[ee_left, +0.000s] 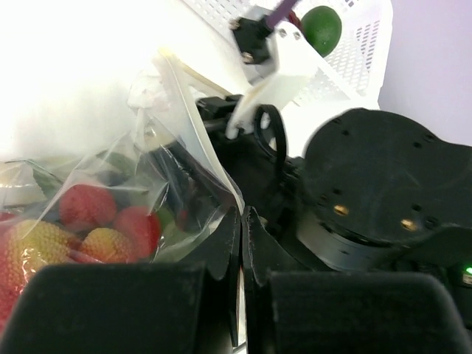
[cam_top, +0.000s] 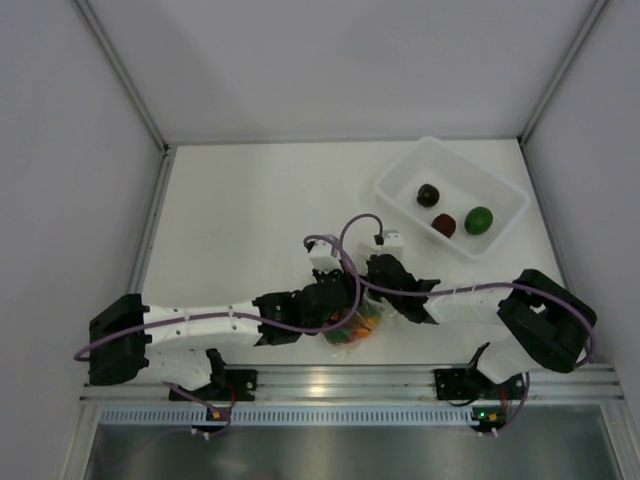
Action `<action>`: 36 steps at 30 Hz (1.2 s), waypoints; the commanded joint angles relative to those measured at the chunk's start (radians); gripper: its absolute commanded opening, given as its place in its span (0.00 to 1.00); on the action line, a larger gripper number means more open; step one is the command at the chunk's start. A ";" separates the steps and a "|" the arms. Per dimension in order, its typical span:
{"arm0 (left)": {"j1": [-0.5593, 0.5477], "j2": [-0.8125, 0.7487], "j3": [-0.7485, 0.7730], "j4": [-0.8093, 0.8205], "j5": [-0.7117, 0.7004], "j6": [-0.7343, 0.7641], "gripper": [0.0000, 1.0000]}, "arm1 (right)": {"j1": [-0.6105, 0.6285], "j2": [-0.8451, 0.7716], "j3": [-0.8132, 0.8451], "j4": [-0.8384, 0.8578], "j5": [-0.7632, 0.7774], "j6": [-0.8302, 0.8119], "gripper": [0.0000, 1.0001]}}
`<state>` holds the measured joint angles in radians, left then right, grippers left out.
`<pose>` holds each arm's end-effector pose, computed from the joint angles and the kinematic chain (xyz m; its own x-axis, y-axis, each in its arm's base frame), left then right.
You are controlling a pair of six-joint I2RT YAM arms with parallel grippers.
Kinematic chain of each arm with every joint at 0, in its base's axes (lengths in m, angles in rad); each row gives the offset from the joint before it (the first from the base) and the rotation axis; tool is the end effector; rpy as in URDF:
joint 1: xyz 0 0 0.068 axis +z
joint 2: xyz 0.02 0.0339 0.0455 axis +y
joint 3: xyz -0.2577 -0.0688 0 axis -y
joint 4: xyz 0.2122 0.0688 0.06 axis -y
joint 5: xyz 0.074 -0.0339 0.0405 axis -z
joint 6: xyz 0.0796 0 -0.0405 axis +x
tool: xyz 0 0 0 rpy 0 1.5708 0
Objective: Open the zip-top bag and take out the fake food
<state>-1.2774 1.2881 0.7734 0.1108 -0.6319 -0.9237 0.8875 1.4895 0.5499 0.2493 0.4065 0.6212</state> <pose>0.1287 -0.2635 0.2544 -0.5595 -0.3742 -0.7396 0.2803 0.7543 -0.5937 0.2051 0.2020 0.1408 -0.6295 0.0736 -0.7735 -0.1887 0.9512 0.2440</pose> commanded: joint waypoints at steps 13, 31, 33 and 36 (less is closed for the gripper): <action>0.009 -0.088 -0.059 -0.010 -0.084 -0.023 0.00 | 0.008 -0.324 -0.061 -0.067 0.020 -0.052 0.00; 0.016 -0.116 -0.029 0.020 -0.029 0.052 0.00 | 0.011 -0.469 -0.099 -0.151 -0.638 -0.058 0.52; 0.015 -0.115 -0.033 0.018 -0.046 0.030 0.00 | 0.014 -0.460 -0.120 -0.144 -0.627 -0.032 0.54; 0.013 -0.107 -0.048 0.024 -0.086 -0.029 0.00 | 0.019 -0.451 -0.154 -0.062 -0.643 0.027 0.56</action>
<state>-1.2671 1.1957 0.7174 0.0906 -0.6567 -0.9028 0.8948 1.0294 0.4221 0.1120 -0.1783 0.5835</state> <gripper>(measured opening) 0.018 0.560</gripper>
